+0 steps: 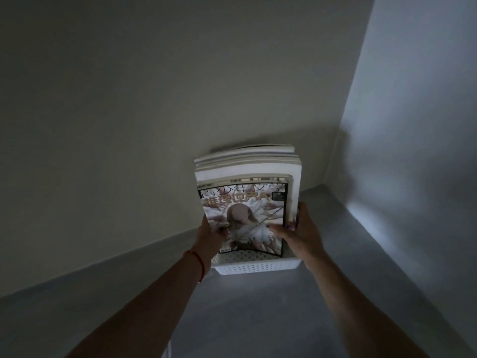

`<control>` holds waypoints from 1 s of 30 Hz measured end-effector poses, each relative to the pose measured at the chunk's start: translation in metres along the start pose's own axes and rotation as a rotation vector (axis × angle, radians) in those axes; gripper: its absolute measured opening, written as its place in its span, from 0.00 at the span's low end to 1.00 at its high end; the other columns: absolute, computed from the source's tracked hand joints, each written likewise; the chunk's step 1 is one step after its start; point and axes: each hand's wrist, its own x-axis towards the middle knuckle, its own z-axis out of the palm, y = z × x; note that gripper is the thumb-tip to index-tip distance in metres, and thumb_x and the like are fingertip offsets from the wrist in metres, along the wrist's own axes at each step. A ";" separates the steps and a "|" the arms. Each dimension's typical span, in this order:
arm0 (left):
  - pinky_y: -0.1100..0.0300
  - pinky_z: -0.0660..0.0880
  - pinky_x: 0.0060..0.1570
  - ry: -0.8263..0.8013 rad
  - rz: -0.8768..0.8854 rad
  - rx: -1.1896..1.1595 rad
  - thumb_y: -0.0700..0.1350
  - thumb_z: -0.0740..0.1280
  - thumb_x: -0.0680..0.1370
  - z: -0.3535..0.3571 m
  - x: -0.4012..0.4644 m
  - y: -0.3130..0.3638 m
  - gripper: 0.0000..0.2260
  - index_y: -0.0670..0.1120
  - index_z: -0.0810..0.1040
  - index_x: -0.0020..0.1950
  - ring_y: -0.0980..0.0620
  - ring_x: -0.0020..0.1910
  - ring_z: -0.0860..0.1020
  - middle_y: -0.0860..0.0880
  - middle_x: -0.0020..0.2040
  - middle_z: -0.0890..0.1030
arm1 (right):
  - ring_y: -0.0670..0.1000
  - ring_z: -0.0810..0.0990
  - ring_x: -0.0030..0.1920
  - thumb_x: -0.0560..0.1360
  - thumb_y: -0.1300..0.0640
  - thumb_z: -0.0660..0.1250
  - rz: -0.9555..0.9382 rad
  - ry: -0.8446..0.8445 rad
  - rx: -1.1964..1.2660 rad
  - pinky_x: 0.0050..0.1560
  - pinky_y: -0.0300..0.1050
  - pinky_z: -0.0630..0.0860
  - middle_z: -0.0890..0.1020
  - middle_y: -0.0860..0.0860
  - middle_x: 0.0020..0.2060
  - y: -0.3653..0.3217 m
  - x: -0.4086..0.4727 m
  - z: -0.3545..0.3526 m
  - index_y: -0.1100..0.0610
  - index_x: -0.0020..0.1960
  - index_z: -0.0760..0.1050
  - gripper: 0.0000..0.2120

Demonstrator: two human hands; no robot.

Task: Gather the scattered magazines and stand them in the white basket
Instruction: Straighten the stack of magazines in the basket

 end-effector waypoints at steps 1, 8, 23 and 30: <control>0.69 0.77 0.37 -0.028 0.020 0.029 0.31 0.64 0.78 0.000 -0.004 -0.002 0.15 0.45 0.70 0.60 0.57 0.43 0.78 0.50 0.48 0.78 | 0.45 0.85 0.46 0.58 0.38 0.79 0.015 0.035 -0.014 0.50 0.56 0.81 0.84 0.43 0.50 0.002 -0.012 -0.002 0.40 0.58 0.67 0.33; 0.74 0.74 0.31 -0.162 0.063 0.064 0.27 0.65 0.76 0.014 -0.048 -0.013 0.16 0.36 0.74 0.62 0.59 0.40 0.76 0.50 0.43 0.77 | 0.36 0.83 0.41 0.59 0.36 0.78 0.117 0.260 -0.014 0.44 0.43 0.78 0.84 0.40 0.46 0.007 -0.112 -0.023 0.39 0.56 0.66 0.31; 0.62 0.76 0.41 -0.738 0.146 0.223 0.34 0.70 0.75 0.124 -0.156 0.006 0.13 0.52 0.76 0.50 0.49 0.50 0.79 0.45 0.52 0.81 | 0.47 0.82 0.51 0.64 0.41 0.79 0.316 0.864 0.091 0.49 0.53 0.83 0.82 0.44 0.53 0.041 -0.312 -0.092 0.40 0.62 0.68 0.31; 0.48 0.78 0.58 -0.861 0.186 0.320 0.36 0.71 0.75 0.189 -0.171 0.025 0.14 0.55 0.78 0.50 0.45 0.56 0.79 0.44 0.58 0.81 | 0.49 0.81 0.53 0.65 0.41 0.79 0.361 1.045 0.091 0.49 0.48 0.82 0.80 0.47 0.55 0.059 -0.330 -0.129 0.42 0.62 0.68 0.31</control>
